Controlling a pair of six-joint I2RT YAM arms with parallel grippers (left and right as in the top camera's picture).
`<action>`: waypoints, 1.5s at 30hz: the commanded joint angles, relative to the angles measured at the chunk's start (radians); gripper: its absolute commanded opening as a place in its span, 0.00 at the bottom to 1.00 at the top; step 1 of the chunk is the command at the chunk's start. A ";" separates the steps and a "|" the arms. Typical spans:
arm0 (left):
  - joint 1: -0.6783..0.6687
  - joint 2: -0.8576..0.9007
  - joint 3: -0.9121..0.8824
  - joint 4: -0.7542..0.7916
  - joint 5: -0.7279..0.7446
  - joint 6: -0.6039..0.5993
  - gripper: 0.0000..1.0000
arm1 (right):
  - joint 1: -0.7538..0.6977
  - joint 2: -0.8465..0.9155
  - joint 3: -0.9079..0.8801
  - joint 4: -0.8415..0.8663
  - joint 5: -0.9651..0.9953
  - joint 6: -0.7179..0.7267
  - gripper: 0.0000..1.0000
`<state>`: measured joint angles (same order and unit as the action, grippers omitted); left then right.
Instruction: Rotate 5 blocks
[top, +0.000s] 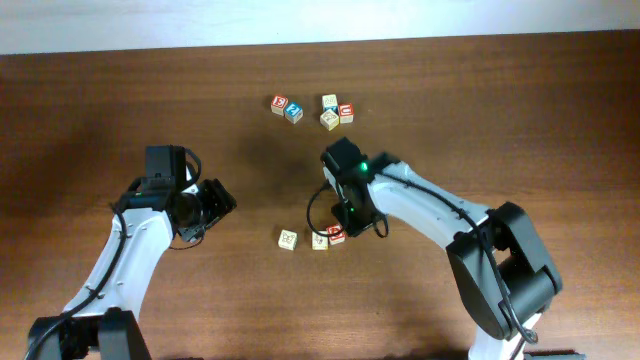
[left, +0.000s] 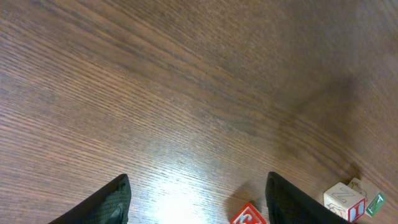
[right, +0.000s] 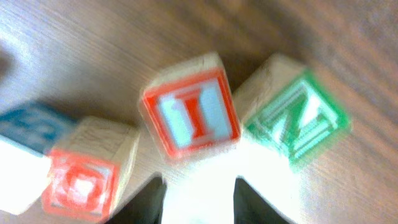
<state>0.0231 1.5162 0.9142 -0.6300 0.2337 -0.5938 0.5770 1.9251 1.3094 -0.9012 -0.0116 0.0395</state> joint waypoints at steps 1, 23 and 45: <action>0.006 -0.013 0.000 0.001 -0.018 0.016 0.67 | 0.003 -0.008 0.225 -0.189 -0.136 0.034 0.38; 0.006 -0.013 0.000 0.043 -0.100 0.016 0.72 | 0.122 0.062 0.031 -0.064 -0.191 0.538 0.31; 0.015 -0.013 0.000 0.054 -0.153 0.016 0.72 | 0.084 0.060 0.190 -0.032 -0.224 0.405 0.33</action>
<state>0.0231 1.5162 0.9142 -0.5972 0.1356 -0.5934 0.6621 1.9842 1.4235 -0.8940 -0.2089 0.5011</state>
